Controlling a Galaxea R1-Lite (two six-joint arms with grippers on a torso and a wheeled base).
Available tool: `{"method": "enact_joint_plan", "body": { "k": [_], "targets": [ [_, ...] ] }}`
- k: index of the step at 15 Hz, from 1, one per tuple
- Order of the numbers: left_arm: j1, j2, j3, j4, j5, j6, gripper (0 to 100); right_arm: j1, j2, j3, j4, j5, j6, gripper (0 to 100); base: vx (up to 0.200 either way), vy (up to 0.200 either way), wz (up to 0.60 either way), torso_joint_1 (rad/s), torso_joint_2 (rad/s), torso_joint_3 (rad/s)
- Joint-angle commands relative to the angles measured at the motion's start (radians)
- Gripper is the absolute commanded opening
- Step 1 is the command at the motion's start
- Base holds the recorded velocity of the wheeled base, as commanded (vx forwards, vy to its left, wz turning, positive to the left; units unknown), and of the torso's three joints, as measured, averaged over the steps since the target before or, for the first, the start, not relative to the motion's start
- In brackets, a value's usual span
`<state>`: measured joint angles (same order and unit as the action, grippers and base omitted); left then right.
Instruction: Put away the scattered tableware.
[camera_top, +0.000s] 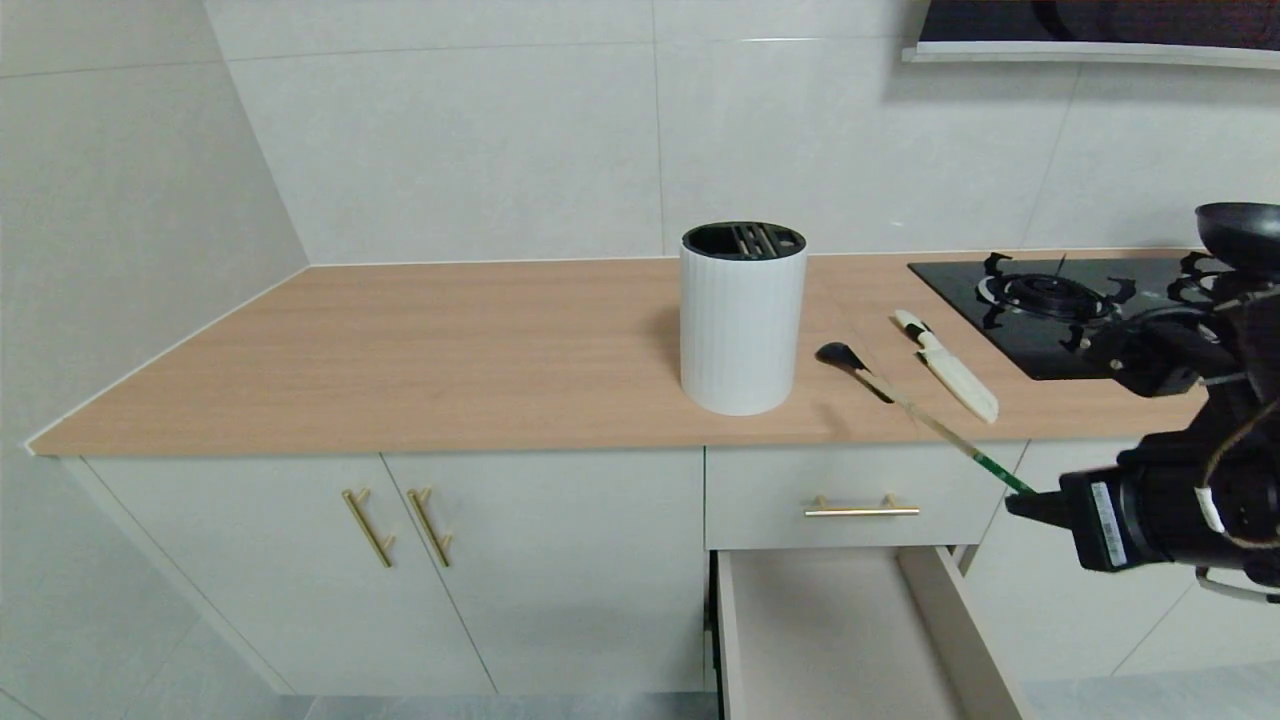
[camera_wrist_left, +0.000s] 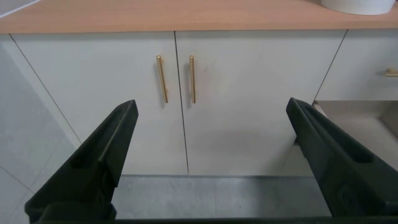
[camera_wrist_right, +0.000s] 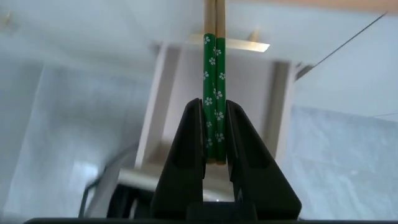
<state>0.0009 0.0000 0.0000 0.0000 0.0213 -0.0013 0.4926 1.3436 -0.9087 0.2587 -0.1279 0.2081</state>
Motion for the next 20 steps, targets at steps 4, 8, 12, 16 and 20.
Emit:
{"method": "enact_joint_plan", "body": {
  "k": [4,8,12,16,20],
  "targets": [
    [0.001,0.002,0.0,0.0,0.0,0.0,100,0.043,-0.017,0.117,0.024,0.051,-0.072,0,0.0,0.0,0.0,0.0,0.0,0.0],
    [0.001,0.002,0.0,0.0,0.0,0.0,100,0.058,0.051,0.128,0.022,0.051,-0.072,0,0.0,0.0,0.0,0.0,0.0,0.0],
    [0.001,0.002,0.0,0.0,0.0,0.0,100,0.057,0.106,0.126,0.016,0.05,-0.068,0,0.0,0.0,0.0,-0.037,0.08,0.059],
    [0.001,0.002,0.0,0.0,0.0,0.0,100,0.057,0.126,0.137,-0.024,0.047,-0.067,0,0.0,0.0,0.0,-0.182,0.44,0.256],
    [0.001,0.002,0.0,0.0,0.0,0.0,100,0.057,0.14,0.139,-0.027,0.047,-0.067,0,0.0,0.0,0.0,-0.196,0.48,0.286]
  ]
}}
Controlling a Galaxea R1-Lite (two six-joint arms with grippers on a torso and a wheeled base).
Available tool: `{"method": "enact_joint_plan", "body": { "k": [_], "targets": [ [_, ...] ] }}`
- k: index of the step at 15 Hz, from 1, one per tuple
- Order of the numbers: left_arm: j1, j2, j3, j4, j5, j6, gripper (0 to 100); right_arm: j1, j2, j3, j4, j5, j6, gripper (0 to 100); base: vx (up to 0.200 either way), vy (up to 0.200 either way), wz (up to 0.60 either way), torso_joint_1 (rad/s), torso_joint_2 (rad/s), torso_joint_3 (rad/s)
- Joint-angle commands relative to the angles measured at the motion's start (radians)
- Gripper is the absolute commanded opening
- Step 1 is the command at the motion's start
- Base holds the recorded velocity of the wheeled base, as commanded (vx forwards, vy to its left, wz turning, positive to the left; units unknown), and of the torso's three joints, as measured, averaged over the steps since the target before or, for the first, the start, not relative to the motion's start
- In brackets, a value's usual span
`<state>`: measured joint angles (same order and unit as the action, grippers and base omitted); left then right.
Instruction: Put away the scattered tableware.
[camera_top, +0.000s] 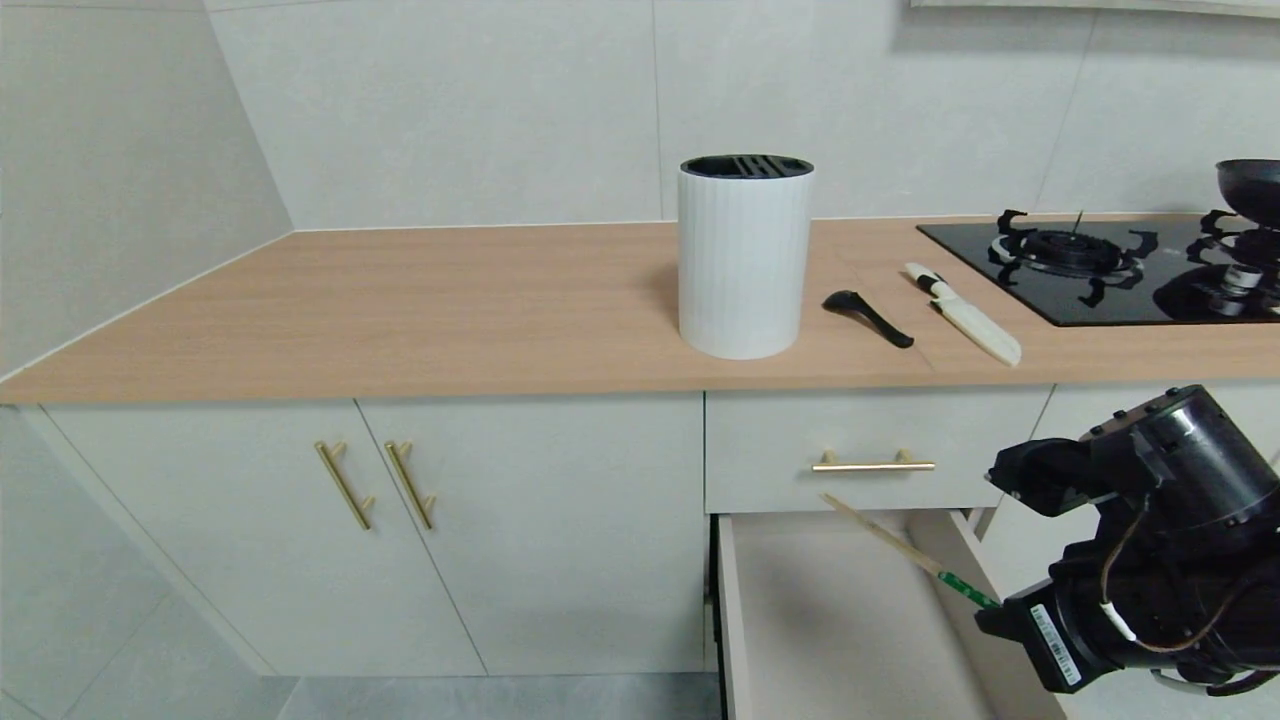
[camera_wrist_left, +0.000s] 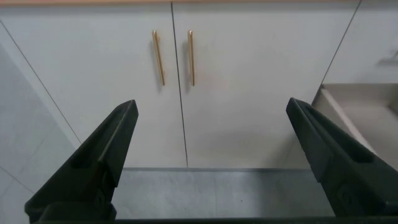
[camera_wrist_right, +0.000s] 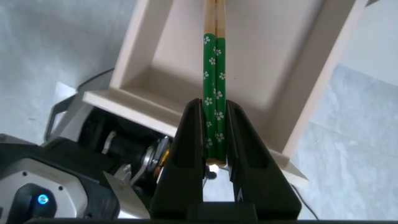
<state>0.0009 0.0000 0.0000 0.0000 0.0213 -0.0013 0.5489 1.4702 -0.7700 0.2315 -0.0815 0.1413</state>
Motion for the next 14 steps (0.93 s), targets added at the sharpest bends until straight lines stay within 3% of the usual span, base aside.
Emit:
{"method": "enact_joint_plan", "body": {
  "k": [1,10,14],
  "targets": [
    [0.001,0.002,0.0,0.0,0.0,0.0,100,0.0,0.019,0.0,0.0,0.0,0.001,0,0.0,0.0,0.0,-0.173,0.47,0.29],
    [0.001,0.002,0.0,0.0,0.0,0.0,100,0.0,0.027,0.0,0.0,0.002,0.001,0,0.0,0.0,0.0,-0.149,0.46,0.309],
    [-0.001,0.002,0.0,0.0,0.0,0.0,100,0.0,0.032,0.0,0.0,0.002,0.001,0,0.0,0.0,0.0,-0.055,0.28,0.221]
  ]
}}
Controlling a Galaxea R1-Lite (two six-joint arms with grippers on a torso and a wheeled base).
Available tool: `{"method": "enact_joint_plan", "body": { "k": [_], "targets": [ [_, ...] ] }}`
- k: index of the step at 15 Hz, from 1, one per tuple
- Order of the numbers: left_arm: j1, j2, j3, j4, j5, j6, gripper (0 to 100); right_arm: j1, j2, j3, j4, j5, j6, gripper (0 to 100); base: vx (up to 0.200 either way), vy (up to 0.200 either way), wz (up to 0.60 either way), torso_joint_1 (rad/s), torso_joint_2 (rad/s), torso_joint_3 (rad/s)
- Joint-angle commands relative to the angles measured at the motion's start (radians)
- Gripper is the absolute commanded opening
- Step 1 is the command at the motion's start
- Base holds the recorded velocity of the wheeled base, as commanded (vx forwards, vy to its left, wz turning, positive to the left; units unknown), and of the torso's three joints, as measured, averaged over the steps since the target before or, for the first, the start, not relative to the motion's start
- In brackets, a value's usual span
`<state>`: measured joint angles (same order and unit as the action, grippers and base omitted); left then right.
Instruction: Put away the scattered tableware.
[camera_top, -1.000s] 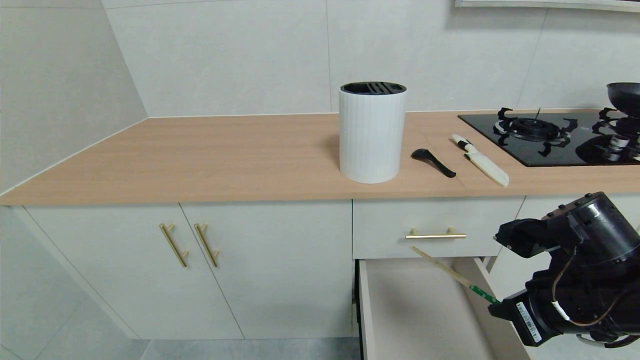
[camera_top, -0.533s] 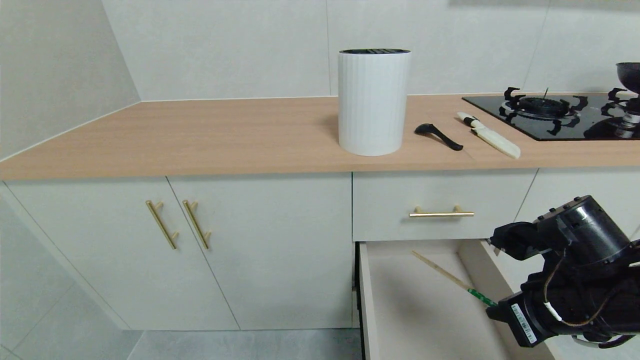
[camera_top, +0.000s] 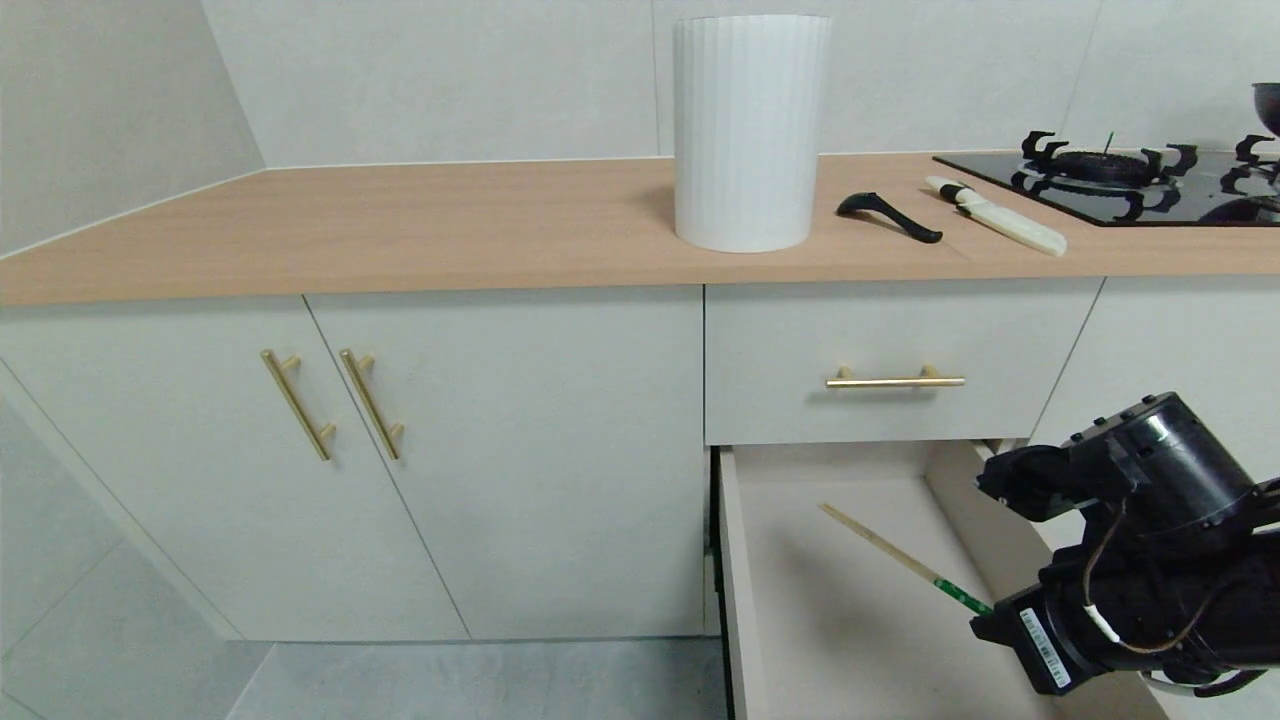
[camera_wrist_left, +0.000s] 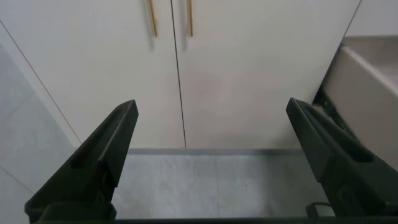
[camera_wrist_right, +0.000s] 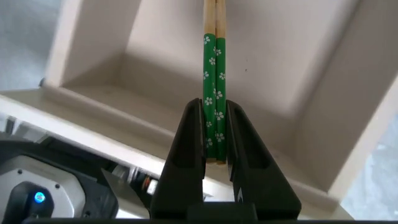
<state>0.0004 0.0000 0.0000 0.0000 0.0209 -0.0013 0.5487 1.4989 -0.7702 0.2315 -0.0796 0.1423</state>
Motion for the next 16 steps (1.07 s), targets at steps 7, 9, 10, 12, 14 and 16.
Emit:
{"method": "enact_joint_plan", "body": {
  "k": [7,9,10,12,14,16],
  "targets": [
    [0.001,0.002,0.0,0.0,0.001,0.0,100,0.0,0.122,0.003,-0.126,-0.002,0.005,0,0.0,0.0,0.0,-0.003,0.01,0.007],
    [0.001,0.002,0.0,0.0,0.001,0.0,100,0.0,0.259,0.0,-0.222,-0.012,0.025,0,0.0,0.0,0.0,0.0,0.0,0.0],
    [0.001,0.002,0.0,0.0,0.001,0.0,100,0.0,0.327,-0.001,-0.274,-0.016,0.046,0,0.0,0.0,0.0,0.0,0.0,0.0],
    [0.001,0.002,0.0,0.0,0.001,0.0,100,0.002,0.417,-0.02,-0.362,-0.019,0.083,0,0.0,0.0,0.0,0.0,0.0,0.0],
    [0.0,0.002,0.0,0.0,0.001,0.0,100,0.002,0.503,-0.052,-0.419,-0.02,0.112,0,0.0,0.0,0.0,0.0,0.0,0.0],
    [0.001,0.002,0.0,0.0,0.001,0.0,100,0.002,0.577,-0.061,-0.471,-0.022,0.114,0,0.0,0.0,0.0,0.0,0.0,0.0]
  ]
}}
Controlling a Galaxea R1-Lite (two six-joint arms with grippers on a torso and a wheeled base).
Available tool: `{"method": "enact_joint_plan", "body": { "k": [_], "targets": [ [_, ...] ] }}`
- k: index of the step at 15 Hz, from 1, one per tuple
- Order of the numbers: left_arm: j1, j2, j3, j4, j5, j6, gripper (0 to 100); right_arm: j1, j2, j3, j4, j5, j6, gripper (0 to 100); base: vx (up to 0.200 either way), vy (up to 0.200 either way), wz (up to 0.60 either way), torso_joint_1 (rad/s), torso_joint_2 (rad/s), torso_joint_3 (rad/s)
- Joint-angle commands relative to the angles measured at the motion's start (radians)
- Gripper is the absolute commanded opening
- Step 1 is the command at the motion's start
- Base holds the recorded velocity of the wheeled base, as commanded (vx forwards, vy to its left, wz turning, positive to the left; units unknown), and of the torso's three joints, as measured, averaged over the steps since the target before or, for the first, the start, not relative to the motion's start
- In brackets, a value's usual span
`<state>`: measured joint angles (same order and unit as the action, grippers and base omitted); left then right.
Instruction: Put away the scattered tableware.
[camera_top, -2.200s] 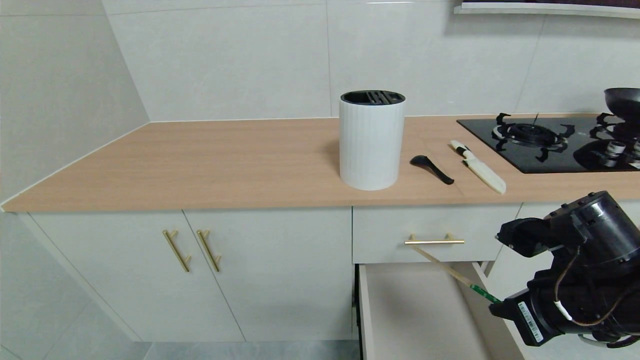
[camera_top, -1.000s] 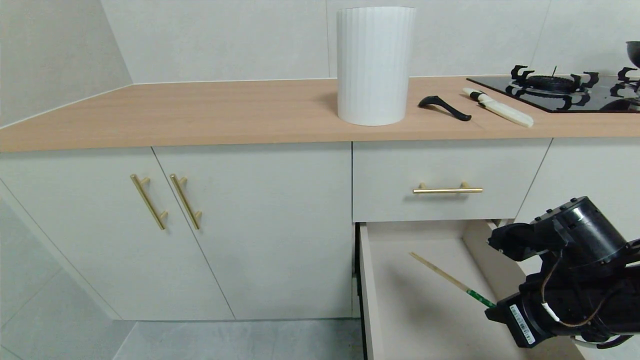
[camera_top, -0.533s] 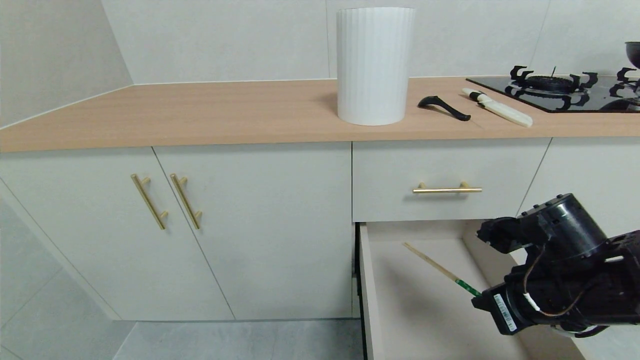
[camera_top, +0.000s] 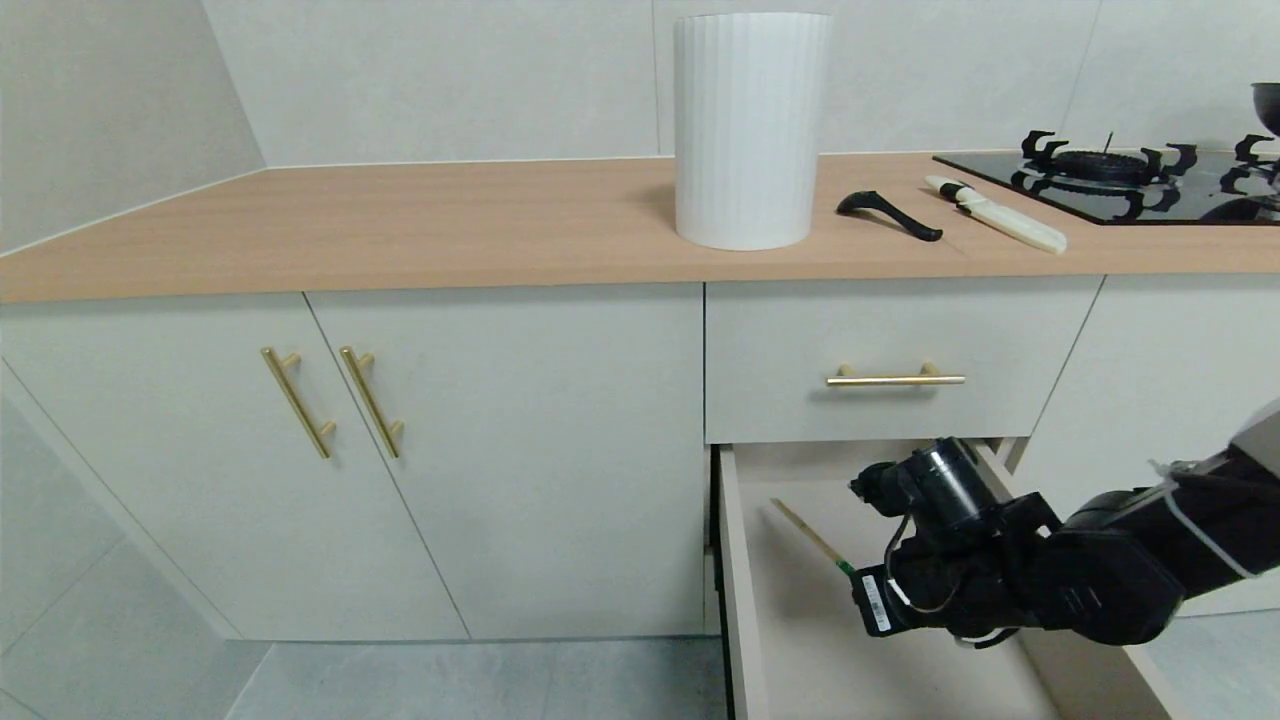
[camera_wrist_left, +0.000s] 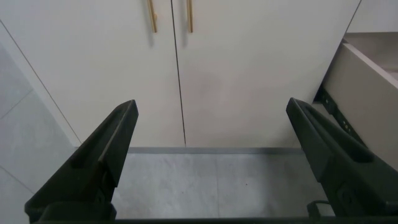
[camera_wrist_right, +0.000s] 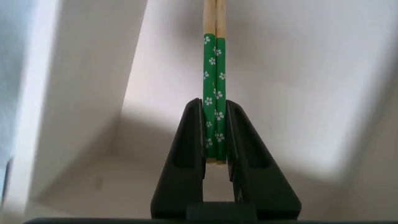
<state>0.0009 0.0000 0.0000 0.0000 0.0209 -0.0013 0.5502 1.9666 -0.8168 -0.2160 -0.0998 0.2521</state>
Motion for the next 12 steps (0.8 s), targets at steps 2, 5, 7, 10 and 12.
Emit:
{"method": "enact_joint_plan", "body": {
  "k": [2,5,7,10,12],
  "targets": [
    [0.001,0.002,0.0,0.0,0.001,0.0,100,0.011,0.179,-0.068,-0.051,-0.034,0.078,0,0.0,0.0,0.0,0.0,0.0,0.0],
    [0.001,0.002,0.0,0.0,0.001,0.0,100,0.033,0.261,-0.137,-0.052,-0.052,0.211,0,0.0,0.0,0.0,0.0,0.0,0.0],
    [0.001,0.002,0.0,0.0,0.001,0.0,100,0.031,0.281,-0.145,-0.054,-0.06,0.214,0,0.0,0.0,0.0,0.0,0.0,0.0],
    [0.001,0.002,0.0,0.0,0.001,0.0,100,0.031,0.321,-0.15,-0.056,-0.077,0.214,0,0.0,0.0,0.0,0.0,0.0,0.0],
    [0.001,0.002,0.0,0.0,0.001,0.0,100,0.031,0.373,-0.17,-0.056,-0.101,0.214,0,0.0,0.0,0.0,0.0,0.0,0.0]
  ]
}}
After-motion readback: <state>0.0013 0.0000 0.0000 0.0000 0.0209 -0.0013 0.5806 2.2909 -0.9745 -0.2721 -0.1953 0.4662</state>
